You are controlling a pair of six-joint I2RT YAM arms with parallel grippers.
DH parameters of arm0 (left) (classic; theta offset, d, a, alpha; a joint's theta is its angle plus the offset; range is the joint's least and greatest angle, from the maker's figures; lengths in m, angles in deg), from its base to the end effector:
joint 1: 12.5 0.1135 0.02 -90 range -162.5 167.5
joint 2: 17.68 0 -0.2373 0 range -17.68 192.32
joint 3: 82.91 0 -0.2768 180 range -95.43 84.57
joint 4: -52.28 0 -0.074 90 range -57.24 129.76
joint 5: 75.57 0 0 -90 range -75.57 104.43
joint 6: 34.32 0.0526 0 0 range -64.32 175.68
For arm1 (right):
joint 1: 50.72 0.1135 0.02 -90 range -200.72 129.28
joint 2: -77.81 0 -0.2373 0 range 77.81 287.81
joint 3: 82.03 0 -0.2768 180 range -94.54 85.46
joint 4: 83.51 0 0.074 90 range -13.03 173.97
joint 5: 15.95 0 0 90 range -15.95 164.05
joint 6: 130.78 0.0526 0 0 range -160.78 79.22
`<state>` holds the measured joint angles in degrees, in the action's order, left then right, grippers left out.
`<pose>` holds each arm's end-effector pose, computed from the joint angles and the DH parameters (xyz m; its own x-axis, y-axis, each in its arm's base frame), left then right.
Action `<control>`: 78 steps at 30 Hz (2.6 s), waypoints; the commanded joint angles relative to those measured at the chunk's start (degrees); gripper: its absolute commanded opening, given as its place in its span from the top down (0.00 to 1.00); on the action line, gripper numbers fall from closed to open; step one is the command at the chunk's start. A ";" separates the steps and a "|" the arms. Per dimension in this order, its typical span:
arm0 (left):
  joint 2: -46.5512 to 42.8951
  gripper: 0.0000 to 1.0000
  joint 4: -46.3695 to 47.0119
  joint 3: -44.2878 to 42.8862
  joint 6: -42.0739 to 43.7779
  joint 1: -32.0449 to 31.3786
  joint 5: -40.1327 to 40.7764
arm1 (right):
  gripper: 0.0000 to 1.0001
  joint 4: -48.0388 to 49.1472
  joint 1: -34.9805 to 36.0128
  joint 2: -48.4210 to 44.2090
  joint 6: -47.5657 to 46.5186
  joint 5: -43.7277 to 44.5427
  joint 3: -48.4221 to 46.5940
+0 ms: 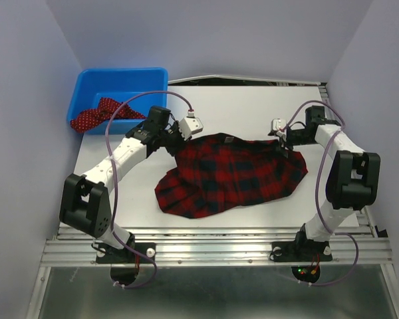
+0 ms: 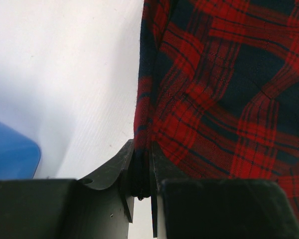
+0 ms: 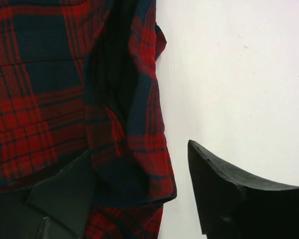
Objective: Fold and stack the skirts
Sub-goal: Flatten the skirt out
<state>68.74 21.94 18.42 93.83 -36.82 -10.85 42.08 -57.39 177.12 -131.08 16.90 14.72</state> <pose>0.3326 -0.1750 0.2380 -0.0228 0.6233 -0.7817 0.8810 0.3822 0.2790 0.3614 0.0022 0.1745 0.2208 -0.5720 -0.7900 -0.9349 0.1065 -0.3384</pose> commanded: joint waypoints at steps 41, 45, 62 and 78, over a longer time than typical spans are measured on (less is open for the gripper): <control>-4.94 1.00 12.28 -34.22 -32.70 19.82 -1.80 | 0.99 16.93 -8.69 -15.55 76.24 26.29 -36.39; -5.90 1.00 10.88 -33.09 -31.38 20.71 -9.23 | 0.99 16.67 -8.70 -14.67 78.34 22.45 -38.07; -10.10 1.00 9.83 -26.07 -19.18 14.12 -4.43 | 0.99 14.29 -8.70 -16.86 73.08 24.27 -33.95; -23.41 1.00 10.44 -14.88 -20.48 13.59 -5.05 | 0.99 12.27 -8.70 -27.25 69.82 26.73 -25.41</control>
<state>45.50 31.03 5.41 71.91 -26.41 -25.88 49.55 -60.91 147.42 -58.17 28.16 -9.74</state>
